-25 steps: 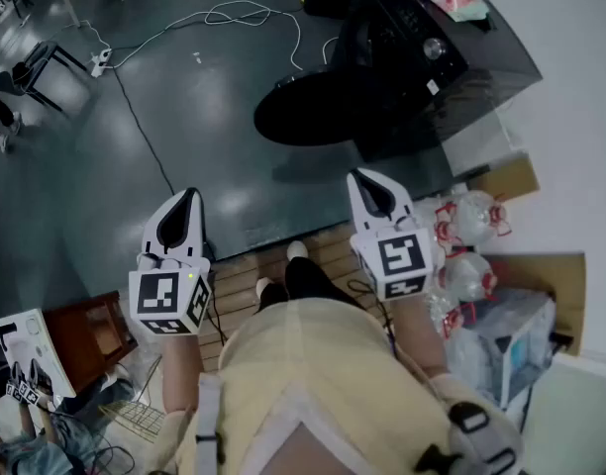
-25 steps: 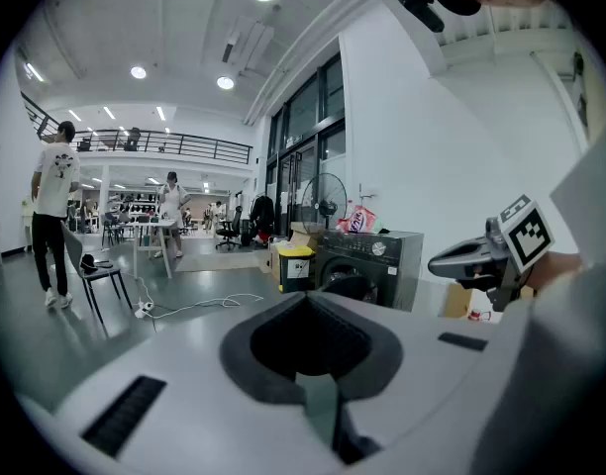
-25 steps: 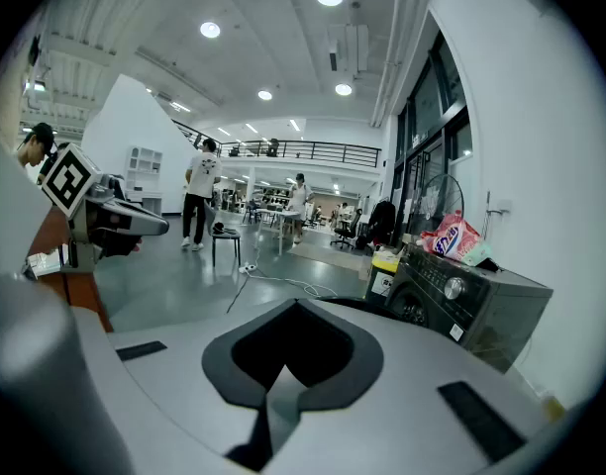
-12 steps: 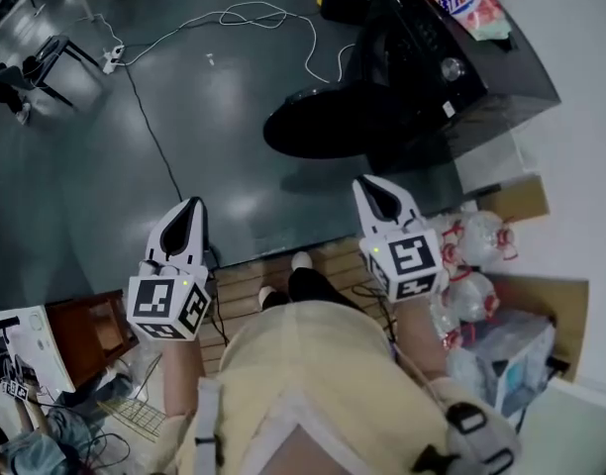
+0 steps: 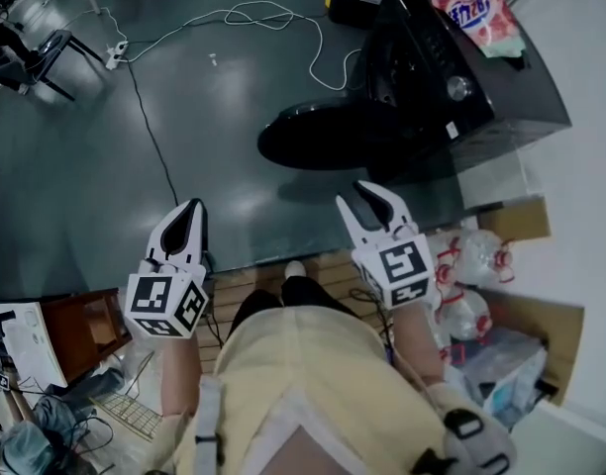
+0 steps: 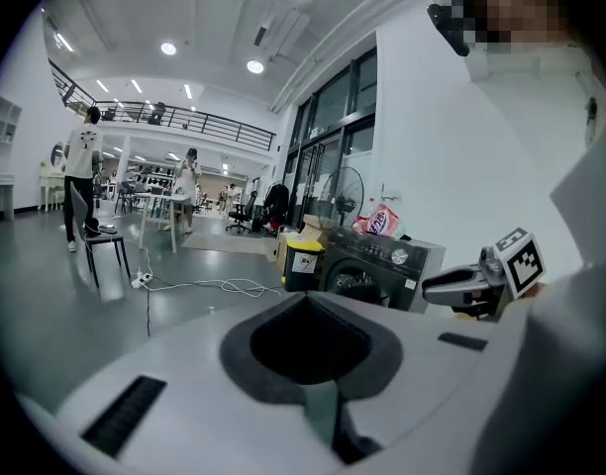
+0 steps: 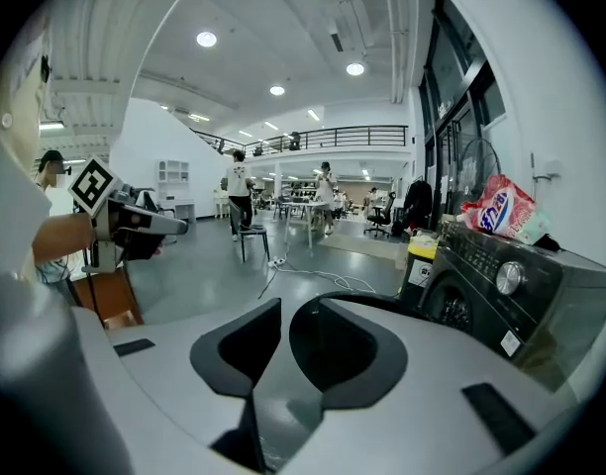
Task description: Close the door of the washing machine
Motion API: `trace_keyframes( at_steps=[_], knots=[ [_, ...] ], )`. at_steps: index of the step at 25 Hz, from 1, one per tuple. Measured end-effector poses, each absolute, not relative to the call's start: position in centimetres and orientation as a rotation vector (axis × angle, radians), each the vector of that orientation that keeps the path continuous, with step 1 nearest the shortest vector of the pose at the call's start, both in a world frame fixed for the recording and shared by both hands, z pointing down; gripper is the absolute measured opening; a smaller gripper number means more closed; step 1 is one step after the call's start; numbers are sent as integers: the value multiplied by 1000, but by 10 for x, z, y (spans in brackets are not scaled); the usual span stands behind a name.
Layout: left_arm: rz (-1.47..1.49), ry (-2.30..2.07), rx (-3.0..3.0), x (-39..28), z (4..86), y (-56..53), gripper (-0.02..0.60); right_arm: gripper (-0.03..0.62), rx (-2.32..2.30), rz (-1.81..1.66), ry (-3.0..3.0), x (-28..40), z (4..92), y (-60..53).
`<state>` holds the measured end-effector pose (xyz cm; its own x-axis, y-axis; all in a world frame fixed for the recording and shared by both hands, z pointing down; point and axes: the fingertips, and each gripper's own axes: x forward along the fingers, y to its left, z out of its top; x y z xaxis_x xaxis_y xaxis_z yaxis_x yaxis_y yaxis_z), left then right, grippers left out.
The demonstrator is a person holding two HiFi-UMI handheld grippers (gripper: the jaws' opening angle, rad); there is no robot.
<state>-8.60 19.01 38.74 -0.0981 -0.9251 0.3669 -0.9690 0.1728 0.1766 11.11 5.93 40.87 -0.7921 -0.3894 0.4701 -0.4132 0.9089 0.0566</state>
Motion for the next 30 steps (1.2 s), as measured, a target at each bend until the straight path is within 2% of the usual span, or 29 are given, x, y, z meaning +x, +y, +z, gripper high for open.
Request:
trace_keyframes(
  at_steps=[13,30],
  knots=[
    [149,-2045,1761,-74,393,166,5,167,499,-6,-2520,105,438,35],
    [218,-1996,1755,-113,419,107,5,187,482,-223,-2343,54,484,-29]
  ],
)
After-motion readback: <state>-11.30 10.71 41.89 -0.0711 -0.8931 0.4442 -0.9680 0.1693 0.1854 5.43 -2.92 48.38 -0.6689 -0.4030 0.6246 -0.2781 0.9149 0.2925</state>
